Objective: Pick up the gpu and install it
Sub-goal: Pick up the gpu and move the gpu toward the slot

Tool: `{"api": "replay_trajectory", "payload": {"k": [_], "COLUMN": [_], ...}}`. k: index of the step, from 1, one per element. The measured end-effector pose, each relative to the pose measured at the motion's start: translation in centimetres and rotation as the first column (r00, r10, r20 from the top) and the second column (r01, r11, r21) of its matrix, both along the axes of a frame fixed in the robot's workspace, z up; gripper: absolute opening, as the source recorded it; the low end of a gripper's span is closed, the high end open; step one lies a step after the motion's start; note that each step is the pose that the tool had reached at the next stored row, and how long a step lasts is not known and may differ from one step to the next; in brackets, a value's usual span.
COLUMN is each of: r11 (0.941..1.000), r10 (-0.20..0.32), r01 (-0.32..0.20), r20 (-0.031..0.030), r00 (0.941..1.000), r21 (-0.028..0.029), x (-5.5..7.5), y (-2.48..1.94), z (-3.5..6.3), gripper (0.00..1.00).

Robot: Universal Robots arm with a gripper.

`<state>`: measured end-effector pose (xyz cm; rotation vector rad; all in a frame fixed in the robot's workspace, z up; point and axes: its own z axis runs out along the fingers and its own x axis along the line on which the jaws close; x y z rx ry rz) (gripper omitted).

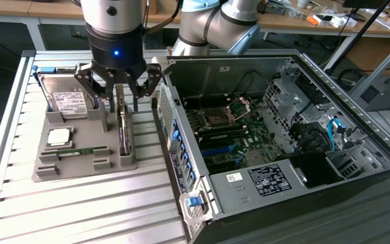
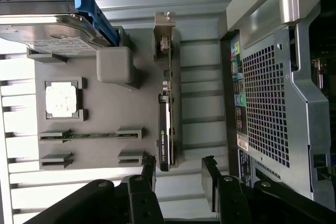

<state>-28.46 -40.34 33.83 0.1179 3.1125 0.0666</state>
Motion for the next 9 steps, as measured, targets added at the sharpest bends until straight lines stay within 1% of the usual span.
{"api": "replay_trajectory", "payload": {"k": [2, 9], "r11": [1.0000, 1.0000], "r10": [0.000, 0.000], "r01": [0.000, 0.000], "r20": [0.0000, -0.0001], "r00": [1.0000, 1.0000], "r21": [0.0000, -0.0004], "x": [0.00, 0.00], "y": [-0.01, -0.01], "z": [-0.31, -0.40], "gripper": [0.48, 0.48]}}
